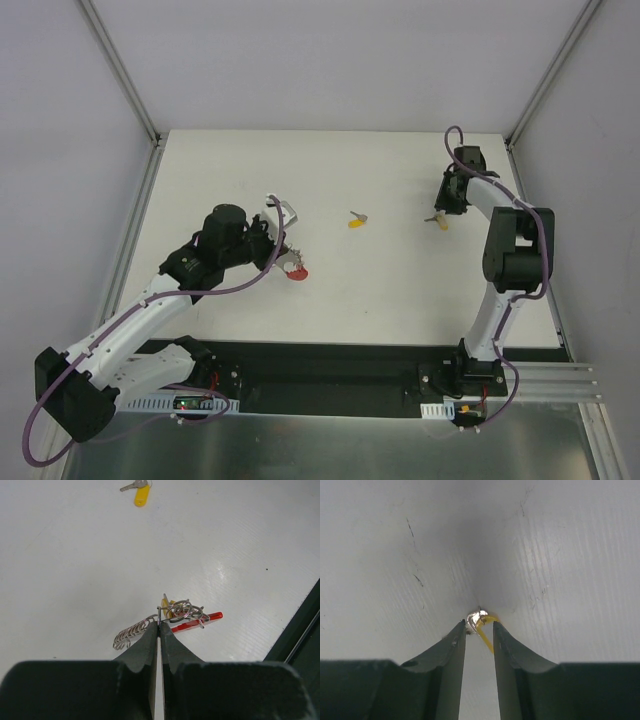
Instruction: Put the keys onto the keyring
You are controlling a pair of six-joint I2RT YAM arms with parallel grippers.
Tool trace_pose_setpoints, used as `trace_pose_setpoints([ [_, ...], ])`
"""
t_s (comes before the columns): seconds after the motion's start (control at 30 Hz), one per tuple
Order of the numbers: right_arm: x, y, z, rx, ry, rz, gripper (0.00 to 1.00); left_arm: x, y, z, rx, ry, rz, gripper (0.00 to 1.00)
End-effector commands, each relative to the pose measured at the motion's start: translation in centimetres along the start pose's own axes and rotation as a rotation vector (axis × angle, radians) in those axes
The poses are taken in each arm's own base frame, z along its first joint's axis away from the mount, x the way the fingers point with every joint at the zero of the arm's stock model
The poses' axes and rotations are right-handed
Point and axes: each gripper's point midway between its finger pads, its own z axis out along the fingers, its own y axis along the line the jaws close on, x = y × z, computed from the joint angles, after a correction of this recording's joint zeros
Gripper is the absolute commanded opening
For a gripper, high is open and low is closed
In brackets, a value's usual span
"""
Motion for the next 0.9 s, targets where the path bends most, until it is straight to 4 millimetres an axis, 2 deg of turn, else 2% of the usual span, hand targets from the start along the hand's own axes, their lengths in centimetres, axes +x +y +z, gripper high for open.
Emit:
trace_pose_setpoints([
  [0.0,-0.9,0.4,-0.5,-0.019,0.035,-0.021,0.31,-2.6,0.0,-0.6,0.014,-0.066,-0.003,0.00],
  [0.2,-0.7,0.5,0.2,-0.007,0.089,-0.025,0.28,-2.8,-0.2,-0.7,0.023,-0.077,0.000,0.00],
  [0.37,-0.5,0.3,0.4,0.009,0.113,-0.026,0.21,-3.0,-0.4,-0.9,0.031,-0.084,0.000,0.00],
  [0.57,-0.2,0.1,0.6,0.021,0.134,-0.028,0.21,-3.0,-0.6,-1.0,0.043,-0.087,0.000,0.00],
  [0.73,0.0,-0.4,0.7,0.042,0.147,-0.041,0.10,-3.2,-0.8,-1.0,0.051,-0.091,0.000,0.00],
  [0.8,0.2,-0.4,0.6,0.044,0.146,-0.049,0.01,-3.2,-0.8,-1.0,0.052,-0.092,-0.002,0.00],
  [0.87,0.5,-0.3,0.7,0.031,0.147,-0.052,0.01,-3.2,-0.8,-1.0,0.050,-0.093,0.000,0.00],
])
